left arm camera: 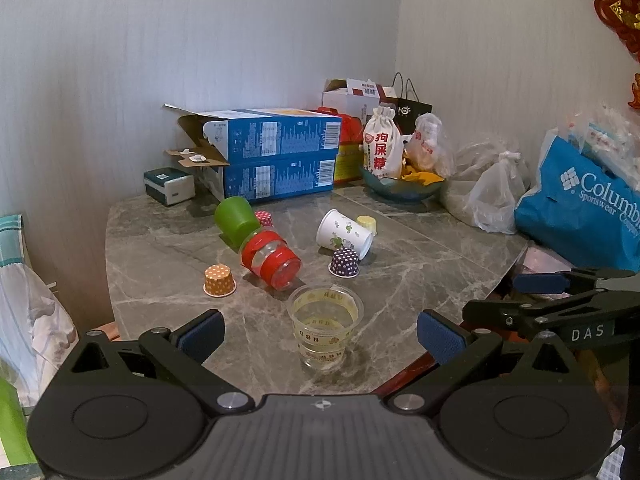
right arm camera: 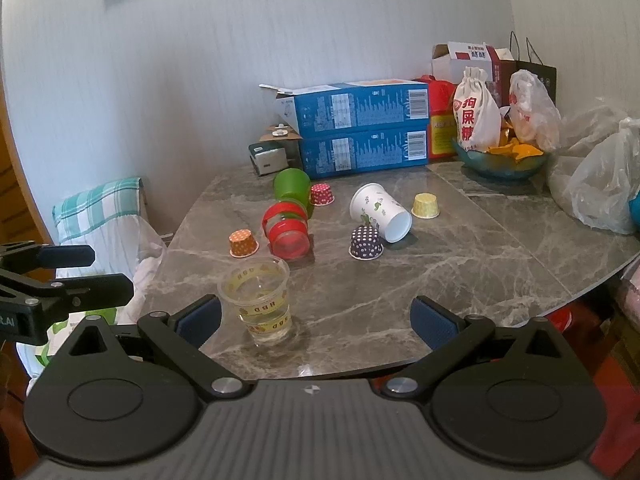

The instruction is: Flip cup upright

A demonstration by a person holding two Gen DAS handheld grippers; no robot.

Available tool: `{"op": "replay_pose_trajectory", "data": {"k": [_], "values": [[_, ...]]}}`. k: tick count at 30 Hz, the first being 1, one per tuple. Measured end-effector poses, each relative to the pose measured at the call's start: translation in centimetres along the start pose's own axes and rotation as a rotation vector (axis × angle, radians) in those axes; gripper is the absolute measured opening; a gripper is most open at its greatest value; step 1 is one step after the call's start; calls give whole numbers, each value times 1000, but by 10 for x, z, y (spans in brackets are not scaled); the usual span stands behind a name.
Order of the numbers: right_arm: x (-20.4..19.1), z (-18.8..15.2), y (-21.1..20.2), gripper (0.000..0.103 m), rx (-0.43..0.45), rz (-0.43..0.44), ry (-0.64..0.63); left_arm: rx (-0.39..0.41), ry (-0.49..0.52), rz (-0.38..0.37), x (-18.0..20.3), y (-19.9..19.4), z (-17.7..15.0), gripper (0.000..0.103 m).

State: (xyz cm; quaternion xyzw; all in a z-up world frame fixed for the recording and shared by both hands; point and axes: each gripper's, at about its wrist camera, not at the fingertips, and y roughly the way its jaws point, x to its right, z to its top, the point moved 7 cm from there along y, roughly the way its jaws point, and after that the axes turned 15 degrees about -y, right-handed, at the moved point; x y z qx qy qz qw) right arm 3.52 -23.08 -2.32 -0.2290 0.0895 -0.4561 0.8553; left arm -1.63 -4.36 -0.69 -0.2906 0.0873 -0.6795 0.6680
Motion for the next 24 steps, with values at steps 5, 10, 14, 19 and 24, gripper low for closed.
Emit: {"op": "replay_pose_trajectory", "data": {"k": [5, 10, 14, 19, 24], "values": [[1, 0, -2, 102, 0, -5, 3, -2, 5, -9, 1, -1, -2, 103], [0, 0, -3, 102, 8, -5, 2, -3, 9, -4, 2, -2, -2, 103], [-1, 0, -1, 102, 6, -4, -1, -3, 11, -3, 2, -2, -3, 103], [0, 0, -2, 102, 9, -3, 4, -7, 12, -2, 2, -1, -3, 103], [1, -1, -1, 102, 8, -2, 9, -8, 12, -1, 2, 0, -3, 103]]}}
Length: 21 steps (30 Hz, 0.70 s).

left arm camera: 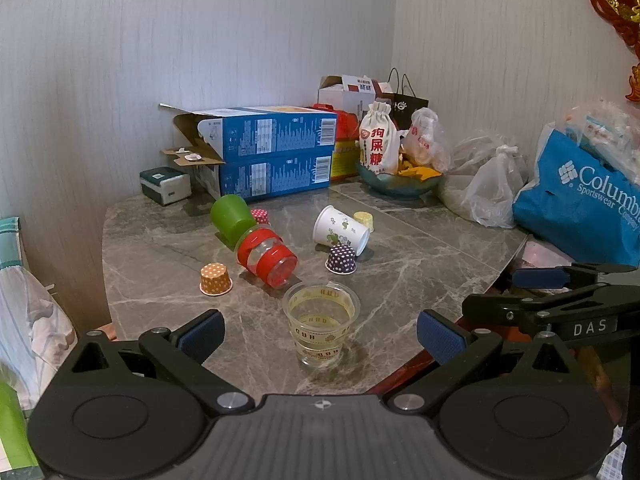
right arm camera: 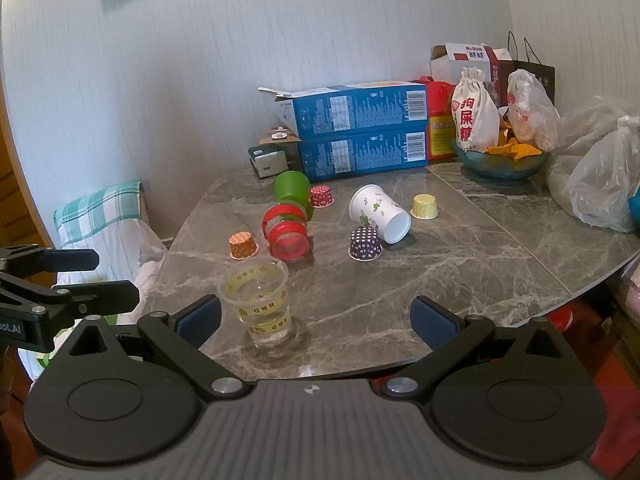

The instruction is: Flip cup upright

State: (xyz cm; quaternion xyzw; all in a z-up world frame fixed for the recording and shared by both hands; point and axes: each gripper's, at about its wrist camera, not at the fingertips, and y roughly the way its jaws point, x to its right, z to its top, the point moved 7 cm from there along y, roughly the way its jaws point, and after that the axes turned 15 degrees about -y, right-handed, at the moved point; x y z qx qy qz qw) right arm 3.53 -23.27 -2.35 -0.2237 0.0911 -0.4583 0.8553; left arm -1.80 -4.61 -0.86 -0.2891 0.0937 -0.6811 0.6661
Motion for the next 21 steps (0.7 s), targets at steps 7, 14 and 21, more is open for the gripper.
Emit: {"op": "replay_pose_trajectory", "data": {"k": [7, 14, 21], "values": [[1, 0, 1, 102, -2, 6, 2, -1, 0, -2, 0, 0, 0, 103], [2, 0, 1, 102, -2, 5, 6, -3, 1, -4, 0, 2, -1, 103], [1, -1, 2, 102, 0, 10, 2, -7, -3, -4, 0, 5, -2, 103]]}}
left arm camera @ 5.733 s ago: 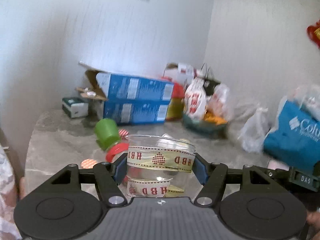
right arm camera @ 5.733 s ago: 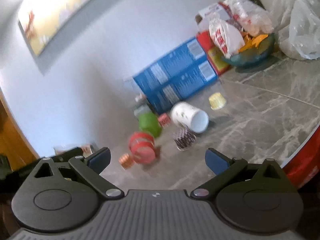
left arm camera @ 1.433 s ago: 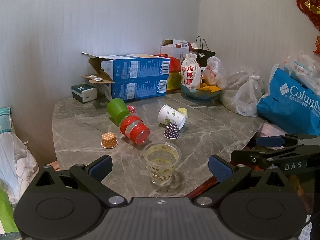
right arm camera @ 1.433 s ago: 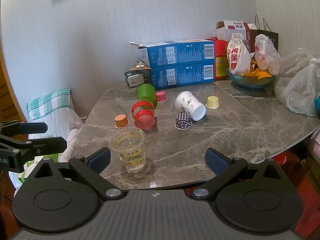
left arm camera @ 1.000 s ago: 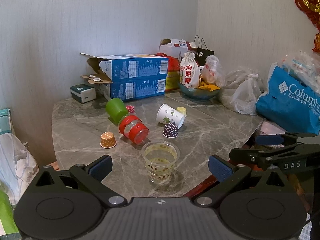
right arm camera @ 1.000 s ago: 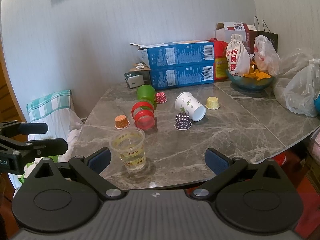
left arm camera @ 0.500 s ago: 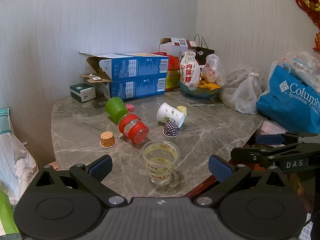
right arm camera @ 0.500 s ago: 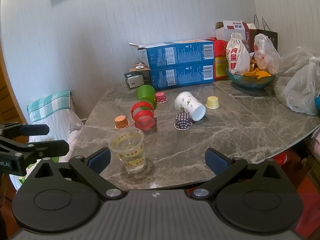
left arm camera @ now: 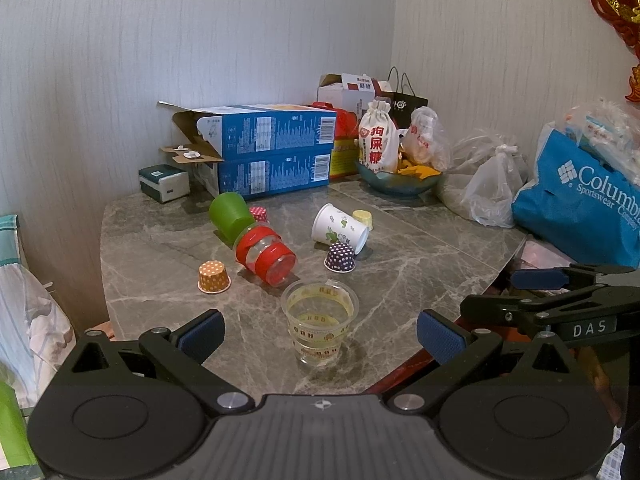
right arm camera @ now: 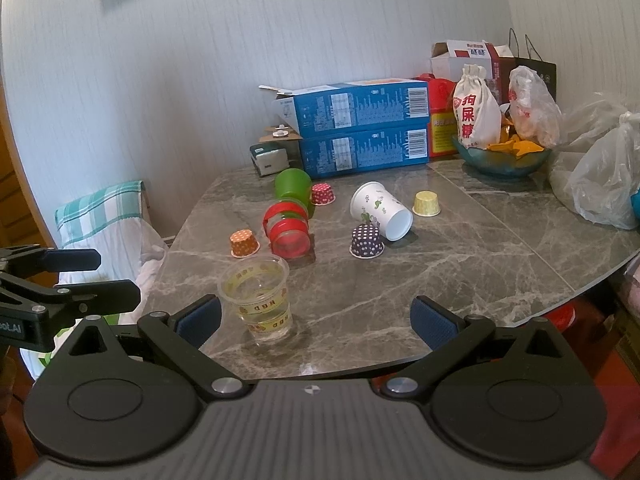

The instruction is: Flip cup upright

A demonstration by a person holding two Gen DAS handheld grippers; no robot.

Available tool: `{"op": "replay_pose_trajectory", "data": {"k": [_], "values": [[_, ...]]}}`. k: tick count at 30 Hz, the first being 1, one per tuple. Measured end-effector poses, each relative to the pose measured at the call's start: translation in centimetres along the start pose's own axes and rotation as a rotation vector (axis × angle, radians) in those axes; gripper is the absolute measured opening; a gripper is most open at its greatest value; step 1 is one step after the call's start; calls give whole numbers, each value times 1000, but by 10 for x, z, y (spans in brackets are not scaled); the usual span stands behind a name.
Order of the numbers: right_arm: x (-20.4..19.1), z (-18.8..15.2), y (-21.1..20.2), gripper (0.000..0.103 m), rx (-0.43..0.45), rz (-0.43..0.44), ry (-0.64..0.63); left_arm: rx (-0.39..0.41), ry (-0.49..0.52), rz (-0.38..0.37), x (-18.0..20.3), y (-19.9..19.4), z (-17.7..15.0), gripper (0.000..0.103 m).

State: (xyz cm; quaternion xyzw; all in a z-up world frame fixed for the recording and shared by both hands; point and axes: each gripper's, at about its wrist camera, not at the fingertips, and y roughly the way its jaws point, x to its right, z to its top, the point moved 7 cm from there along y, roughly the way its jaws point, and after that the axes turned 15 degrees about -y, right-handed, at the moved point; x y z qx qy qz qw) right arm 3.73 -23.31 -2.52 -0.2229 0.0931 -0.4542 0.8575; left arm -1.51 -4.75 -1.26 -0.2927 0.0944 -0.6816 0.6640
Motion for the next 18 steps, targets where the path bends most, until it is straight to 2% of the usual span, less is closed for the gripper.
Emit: {"op": "replay_pose_trajectory", "data": {"k": [10, 18], "values": [[0, 0, 2, 102, -5, 1, 2, -3, 12, -4, 0, 4, -2, 103], [-1, -3, 9, 102, -1, 16, -1, 51, -5, -16, -11, 3, 3, 103]]}}
